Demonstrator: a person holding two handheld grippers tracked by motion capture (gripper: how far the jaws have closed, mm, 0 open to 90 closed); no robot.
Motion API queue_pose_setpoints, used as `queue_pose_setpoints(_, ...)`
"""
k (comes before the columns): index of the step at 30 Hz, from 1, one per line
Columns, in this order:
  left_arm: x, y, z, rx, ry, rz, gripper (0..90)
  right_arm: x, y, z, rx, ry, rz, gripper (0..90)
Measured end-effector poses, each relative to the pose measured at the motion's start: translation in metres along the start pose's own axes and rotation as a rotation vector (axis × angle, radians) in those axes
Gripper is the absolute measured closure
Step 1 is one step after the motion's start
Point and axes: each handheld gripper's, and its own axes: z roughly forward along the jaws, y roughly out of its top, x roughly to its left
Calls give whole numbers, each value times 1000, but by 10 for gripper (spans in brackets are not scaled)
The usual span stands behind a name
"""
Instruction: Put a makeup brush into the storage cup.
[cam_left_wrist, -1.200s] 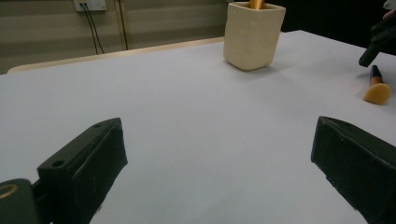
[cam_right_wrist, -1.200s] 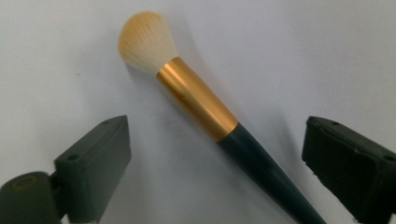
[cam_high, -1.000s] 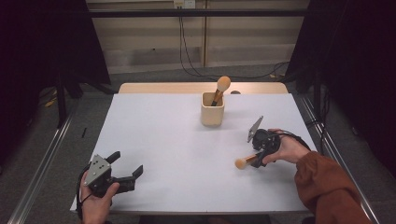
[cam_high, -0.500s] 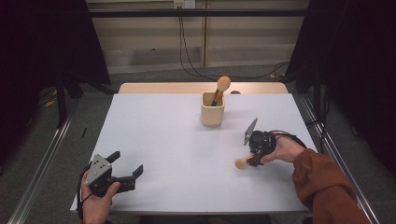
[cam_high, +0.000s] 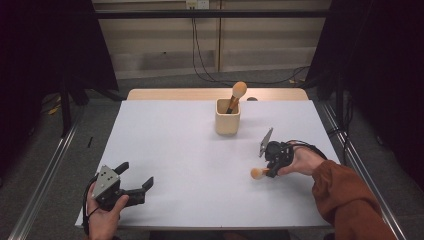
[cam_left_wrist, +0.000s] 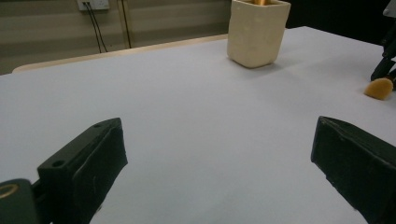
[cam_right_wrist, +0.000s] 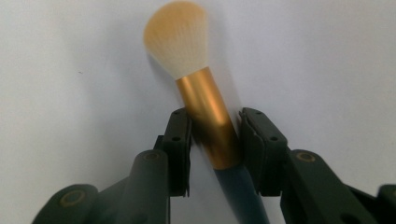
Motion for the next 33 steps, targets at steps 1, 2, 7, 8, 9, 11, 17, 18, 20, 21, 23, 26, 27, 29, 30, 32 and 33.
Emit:
queue_pose_setpoints(1,0,0,0,-1,1,-1,32,1,0,0,4,1,4,677)
queue_pose_setpoints(2,1,0,0,-1,0,-3,32,1,0,0,3,4,4,688)
queue_pose_setpoints(7,1,0,0,0,6,-1,32,-1,0,0,-12,17,9,748)
queue_pose_setpoints(8,2,-1,0,2,5,1,33,-2,0,0,-15,25,15,749)
queue_pose_setpoints(9,2,-1,0,3,5,1,33,-3,-1,0,-16,30,15,749)
queue_pose_setpoints(11,2,-1,0,3,3,-2,32,-6,-2,-1,-24,50,28,751)
queue_pose_setpoints(17,2,-1,0,3,3,-4,33,-8,-3,-1,-33,61,40,751)
queue_pose_setpoints(18,1,0,0,-4,0,-7,34,-8,-3,-1,-34,59,42,751)
queue_pose_setpoints(20,0,0,0,-9,1,-4,34,-6,-1,-1,-23,43,50,750)
queue_pose_setpoints(21,0,0,0,-9,1,-6,34,-5,-2,-1,-28,38,48,750)
queue_pose_setpoints(23,0,0,-1,-9,-1,-4,34,-6,-3,-2,-40,34,58,750)
queue_pose_setpoints(26,1,-1,-1,-6,1,-3,34,-5,-4,-4,-52,26,70,750)
queue_pose_setpoints(27,1,-1,-1,-4,1,-4,34,-6,-5,-6,-57,26,72,750)
queue_pose_setpoints(29,1,0,-1,-5,-2,-6,34,-7,-7,-13,-97,19,77,750)
queue_pose_setpoints(30,1,0,0,-7,-2,-7,34,-7,-8,-15,-119,12,77,751)
queue_pose_setpoints(32,0,0,0,-9,0,-5,34,-7,-10,-23,-164,-1,99,751)
queue_pose_setpoints(33,0,0,0,-8,-2,-3,34,-8,-11,-25,-174,-3,106,750)
